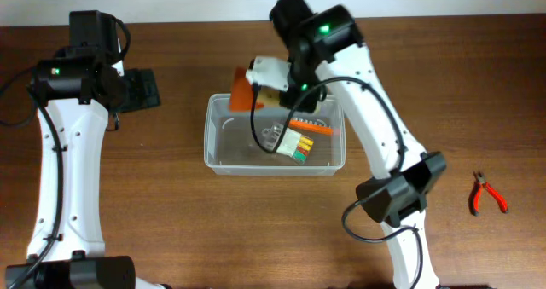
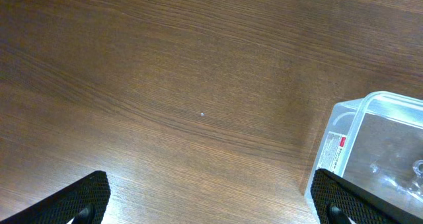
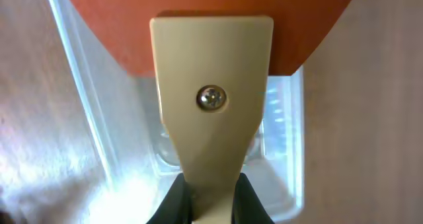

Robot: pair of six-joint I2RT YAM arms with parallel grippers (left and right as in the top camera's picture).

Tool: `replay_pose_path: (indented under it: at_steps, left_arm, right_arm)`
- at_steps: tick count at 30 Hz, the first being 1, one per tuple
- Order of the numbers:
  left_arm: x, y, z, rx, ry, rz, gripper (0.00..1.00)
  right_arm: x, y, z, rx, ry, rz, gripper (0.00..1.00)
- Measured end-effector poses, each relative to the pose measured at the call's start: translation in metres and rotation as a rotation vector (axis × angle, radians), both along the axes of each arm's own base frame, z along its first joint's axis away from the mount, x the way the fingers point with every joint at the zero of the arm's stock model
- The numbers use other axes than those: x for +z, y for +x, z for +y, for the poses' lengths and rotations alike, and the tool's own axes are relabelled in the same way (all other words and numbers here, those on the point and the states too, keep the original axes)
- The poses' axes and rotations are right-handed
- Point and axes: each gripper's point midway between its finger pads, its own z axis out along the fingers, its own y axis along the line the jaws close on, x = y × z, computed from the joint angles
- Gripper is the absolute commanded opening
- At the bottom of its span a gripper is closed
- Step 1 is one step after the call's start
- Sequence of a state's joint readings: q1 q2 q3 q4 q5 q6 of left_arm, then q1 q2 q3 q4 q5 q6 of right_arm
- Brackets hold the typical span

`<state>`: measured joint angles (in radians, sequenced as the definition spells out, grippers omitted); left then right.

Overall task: Pack container
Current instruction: 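Lift the scraper and carry it left over the container, then lower the scraper into the container and open the right gripper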

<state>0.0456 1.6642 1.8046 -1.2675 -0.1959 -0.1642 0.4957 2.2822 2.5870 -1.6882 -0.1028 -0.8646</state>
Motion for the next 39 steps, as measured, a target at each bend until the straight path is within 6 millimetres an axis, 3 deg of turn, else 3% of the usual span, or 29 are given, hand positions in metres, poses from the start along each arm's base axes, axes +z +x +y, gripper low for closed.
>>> replay_pose_path:
  at_steps: [6, 10, 20, 23, 26, 27, 30, 33, 39]
  left_arm:
    - [0.0, 0.0, 0.0, 0.0, 0.0, 0.0, 0.99]
    - [0.0, 0.0, 0.0, 0.0, 0.0, 0.0, 0.99]
    - [0.0, 0.0, 0.0, 0.0, 0.0, 0.0, 0.99]
    - [0.0, 0.0, 0.0, 0.0, 0.0, 0.0, 0.99]
    - [0.0, 0.0, 0.0, 0.0, 0.0, 0.0, 0.99]
    - [0.0, 0.0, 0.0, 0.0, 0.0, 0.0, 0.99]
    - [0.0, 0.0, 0.0, 0.0, 0.0, 0.0, 0.99]
    - [0.0, 0.0, 0.0, 0.0, 0.0, 0.0, 0.99]
    - [0.0, 0.0, 0.0, 0.0, 0.0, 0.0, 0.99]
  right_arm:
    - [-0.056, -0.008, -0.001, 0.054, -0.064, 0.107, 0.04]
    - [-0.08, -0.009, -0.002, 0.063, -0.078, 0.133, 0.04]
    - [-0.124, -0.003, 0.001, 0.068, -0.077, 0.128, 0.04]
    - [-0.133, -0.001, 0.002, 0.068, -0.074, 0.122, 0.14]
    - [-0.138, -0.002, 0.002, 0.07, -0.075, 0.124, 0.16]
    - [-0.139, -0.001, 0.002, 0.071, -0.074, 0.122, 0.19]
    - [-0.139, 0.0, 0.003, 0.074, -0.071, 0.117, 0.45]
    - [-0.139, 0.0, 0.003, 0.073, -0.071, 0.116, 0.63]
    - [-0.128, 0.005, 0.001, 0.026, -0.084, 0.099, 0.82]
